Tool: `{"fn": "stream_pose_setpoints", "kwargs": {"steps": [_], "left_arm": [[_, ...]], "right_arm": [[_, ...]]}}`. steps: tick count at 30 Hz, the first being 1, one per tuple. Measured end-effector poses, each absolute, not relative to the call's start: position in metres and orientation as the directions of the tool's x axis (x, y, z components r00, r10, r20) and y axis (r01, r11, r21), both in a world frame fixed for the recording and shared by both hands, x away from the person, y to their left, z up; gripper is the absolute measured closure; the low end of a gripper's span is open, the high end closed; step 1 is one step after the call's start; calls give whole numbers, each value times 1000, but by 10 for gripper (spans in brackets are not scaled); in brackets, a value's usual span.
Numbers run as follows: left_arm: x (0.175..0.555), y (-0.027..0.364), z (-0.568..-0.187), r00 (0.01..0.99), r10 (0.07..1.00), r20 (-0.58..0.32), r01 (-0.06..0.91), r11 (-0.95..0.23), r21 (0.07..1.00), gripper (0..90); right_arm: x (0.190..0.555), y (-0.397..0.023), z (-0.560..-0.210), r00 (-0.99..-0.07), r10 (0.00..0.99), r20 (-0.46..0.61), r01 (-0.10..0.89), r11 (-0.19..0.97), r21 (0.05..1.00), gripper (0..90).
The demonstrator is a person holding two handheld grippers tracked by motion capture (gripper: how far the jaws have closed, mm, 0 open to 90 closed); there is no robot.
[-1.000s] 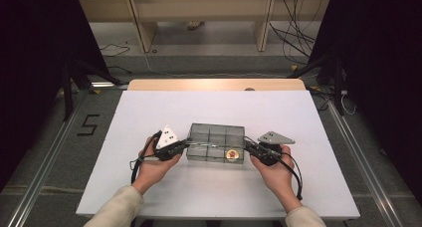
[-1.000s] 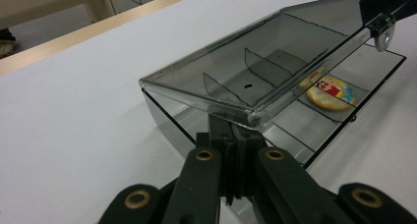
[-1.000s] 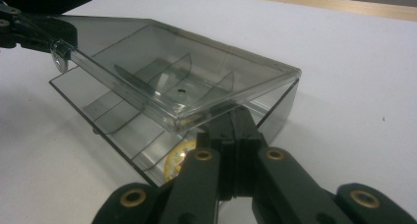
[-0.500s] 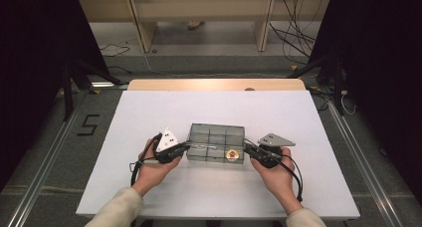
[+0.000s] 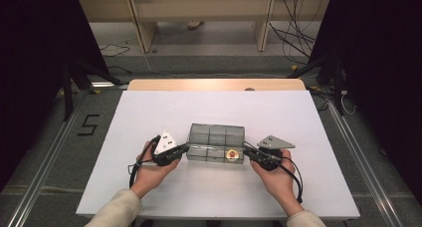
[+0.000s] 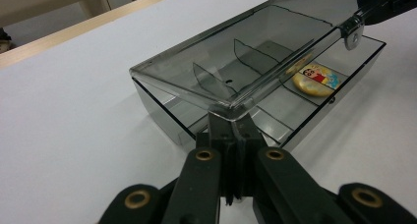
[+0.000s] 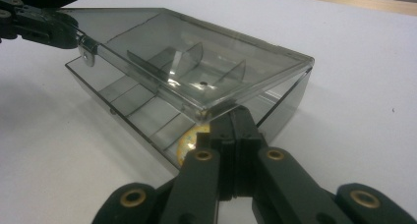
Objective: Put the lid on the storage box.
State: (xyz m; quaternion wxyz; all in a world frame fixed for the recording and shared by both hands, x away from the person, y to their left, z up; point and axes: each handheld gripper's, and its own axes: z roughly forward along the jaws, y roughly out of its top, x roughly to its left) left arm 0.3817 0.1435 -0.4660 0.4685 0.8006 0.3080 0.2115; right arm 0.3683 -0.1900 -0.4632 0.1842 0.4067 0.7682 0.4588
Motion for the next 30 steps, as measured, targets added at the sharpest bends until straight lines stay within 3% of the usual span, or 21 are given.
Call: {"fn": "stream_pose_setpoints", "kwargs": {"steps": [30], "left_arm": [[377,146,-470,722,690,49,328,-403,854,895]], "right_arm": [[365,-193,-466,-608,789,85,483,283,828,900]]}}
